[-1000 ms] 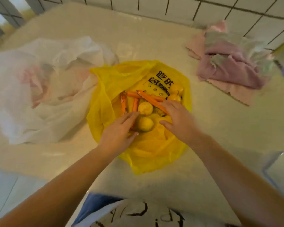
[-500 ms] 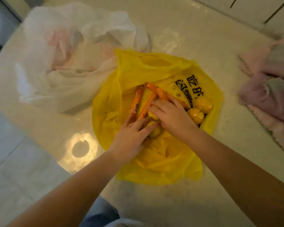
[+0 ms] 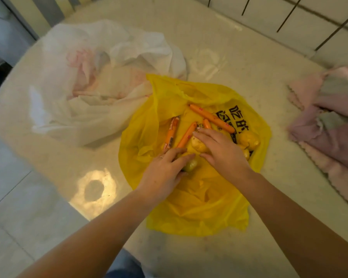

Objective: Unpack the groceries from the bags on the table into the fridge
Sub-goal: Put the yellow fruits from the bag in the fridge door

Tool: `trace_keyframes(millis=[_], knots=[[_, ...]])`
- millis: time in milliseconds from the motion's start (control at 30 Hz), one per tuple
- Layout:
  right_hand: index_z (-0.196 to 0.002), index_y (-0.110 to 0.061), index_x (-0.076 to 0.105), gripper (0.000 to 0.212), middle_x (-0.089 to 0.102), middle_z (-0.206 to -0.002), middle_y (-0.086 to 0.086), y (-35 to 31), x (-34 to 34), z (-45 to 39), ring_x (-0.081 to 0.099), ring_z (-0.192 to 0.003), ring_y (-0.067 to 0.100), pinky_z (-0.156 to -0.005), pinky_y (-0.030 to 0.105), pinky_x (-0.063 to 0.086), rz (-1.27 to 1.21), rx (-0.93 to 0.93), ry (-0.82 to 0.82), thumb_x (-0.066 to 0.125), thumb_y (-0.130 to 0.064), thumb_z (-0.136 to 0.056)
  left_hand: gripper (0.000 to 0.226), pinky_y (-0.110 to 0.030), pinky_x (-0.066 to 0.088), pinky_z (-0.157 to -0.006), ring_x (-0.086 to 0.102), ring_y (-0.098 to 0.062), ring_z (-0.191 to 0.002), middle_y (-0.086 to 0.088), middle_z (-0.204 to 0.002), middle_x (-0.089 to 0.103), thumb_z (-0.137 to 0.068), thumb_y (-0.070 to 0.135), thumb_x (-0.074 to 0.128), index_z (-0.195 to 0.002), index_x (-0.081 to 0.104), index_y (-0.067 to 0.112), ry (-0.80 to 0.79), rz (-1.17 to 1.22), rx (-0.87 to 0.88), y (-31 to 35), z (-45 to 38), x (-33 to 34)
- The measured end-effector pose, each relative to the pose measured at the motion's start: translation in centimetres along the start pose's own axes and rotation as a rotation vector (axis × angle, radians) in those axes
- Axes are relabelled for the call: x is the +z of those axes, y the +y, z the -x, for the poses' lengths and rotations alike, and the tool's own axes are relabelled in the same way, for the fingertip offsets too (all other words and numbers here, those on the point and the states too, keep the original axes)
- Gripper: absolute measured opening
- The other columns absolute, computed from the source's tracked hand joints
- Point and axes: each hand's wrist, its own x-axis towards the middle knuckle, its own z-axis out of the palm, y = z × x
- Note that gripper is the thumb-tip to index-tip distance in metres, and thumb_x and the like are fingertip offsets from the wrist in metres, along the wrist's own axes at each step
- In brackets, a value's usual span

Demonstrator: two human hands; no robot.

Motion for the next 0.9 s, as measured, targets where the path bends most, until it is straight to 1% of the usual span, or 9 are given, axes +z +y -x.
trace_keyframes(millis=[67, 167, 233, 333, 467, 667, 767, 833, 900], knots=[[-0.132, -0.019, 0.051, 0.07, 0.053, -0.133, 0.004, -1.1, -0.7, -0.5, 0.053, -0.119, 0.024, -0.093, 0.035, 0.048, -0.057, 0.001, 0.04, 0.08, -0.017, -0.068, 0.054, -0.037, 0.053, -0.077, 0.058, -0.03, -0.106, -0.005, -0.127, 0.055, -0.076, 0.02, 0.074, -0.127, 0.055, 0.023, 0.05, 0.078, -0.037, -0.5, 0.3, -1.3], [-0.133, -0.016, 0.05, 0.069, 0.052, -0.133, 0.006, -3.6, -1.9, -2.0, 0.051, -0.122, 0.026, -0.097, 0.047, 0.046, -0.171, -0.031, 0.092, 0.079, -0.015, -0.07, 0.053, -0.032, 0.052, -0.075, 0.056, -0.021, -0.109, -0.002, -0.129, 0.052, -0.078, 0.023, 0.069, -0.128, 0.051, 0.027, 0.167, 0.135, -0.116, -1.6, 1.6, -3.9], [-0.133, -0.017, 0.049, 0.068, 0.051, -0.135, 0.005, -6.1, -2.7, -3.2, 0.049, -0.124, 0.025, -0.099, 0.048, 0.043, -0.221, -0.047, 0.114, 0.077, -0.016, -0.071, 0.053, -0.029, 0.051, -0.076, 0.054, -0.017, -0.108, 0.001, -0.13, 0.051, -0.079, 0.023, 0.07, -0.128, 0.051, 0.029, 0.254, 0.137, -0.186, -2.6, 3.1, -5.9], [-0.133, -0.014, 0.049, 0.067, 0.05, -0.136, 0.008, -10.5, -3.4, -4.8, 0.048, -0.124, 0.025, -0.104, 0.035, 0.036, -0.279, -0.085, 0.123, 0.076, -0.011, -0.072, 0.054, -0.029, 0.051, -0.077, 0.056, -0.013, -0.101, 0.005, -0.131, 0.049, -0.08, 0.021, 0.072, -0.129, 0.052, 0.03, 0.358, 0.148, -0.277, -4.5, 6.0, -9.1], [-0.136, -0.017, 0.046, 0.067, 0.048, -0.137, 0.004, -17.8, -3.2, -7.4, 0.042, -0.127, 0.018, -0.106, 0.022, 0.028, -0.29, -0.159, 0.122, 0.075, -0.014, -0.075, 0.054, -0.031, 0.051, -0.081, 0.053, -0.013, -0.107, 0.006, -0.132, 0.048, -0.08, 0.021, 0.072, -0.13, 0.052, 0.029, 0.487, 0.102, -0.359, -7.7, 11.4, -14.2], [-0.132, -0.014, 0.049, 0.062, 0.051, -0.134, 0.004, -33.6, -1.4, -12.0, 0.042, -0.124, 0.013, -0.103, 0.014, 0.026, -0.377, -0.3, 0.152, 0.075, -0.014, -0.076, 0.054, -0.024, 0.045, -0.081, 0.054, -0.021, -0.109, 0.0, -0.133, 0.049, -0.081, 0.026, 0.069, -0.132, 0.051, 0.024, 0.588, -0.024, -0.472, -15.2, 22.9, -23.1], [-0.131, -0.016, 0.049, 0.06, 0.051, -0.131, 0.001, -41.8, 0.2, -14.1, 0.04, -0.119, 0.004, -0.1, 0.009, 0.027, -0.453, -0.358, 0.133, 0.075, -0.013, -0.076, 0.054, -0.023, 0.043, -0.081, 0.055, -0.023, -0.108, -0.005, -0.13, 0.051, -0.079, 0.024, 0.07, -0.13, 0.052, 0.02, 0.672, -0.038, -0.554, -19.4, 28.8, -27.4], [-0.13, -0.019, 0.049, 0.059, 0.051, -0.129, -0.002, -46.8, 1.4, -15.2, 0.04, -0.114, -0.001, -0.097, 0.006, 0.029, -0.506, -0.386, 0.107, 0.075, -0.014, -0.077, 0.055, -0.022, 0.041, -0.083, 0.053, -0.023, -0.11, -0.006, -0.131, 0.051, -0.079, 0.023, 0.071, -0.131, 0.052, 0.018, 0.719, -0.028, -0.606, -21.8, 32.5, -29.7], [-0.13, -0.019, 0.049, 0.06, 0.052, -0.128, -0.002, -51.3, 2.6, -16.2, 0.042, -0.112, 0.0, -0.093, 0.005, 0.03, -0.536, -0.416, 0.068, 0.075, -0.018, -0.077, 0.056, -0.016, 0.037, -0.083, 0.051, -0.02, -0.111, -0.006, -0.131, 0.05, -0.08, 0.023, 0.071, -0.132, 0.051, 0.02, 0.763, -0.03, -0.648, -24.2, 35.8, -31.5]])
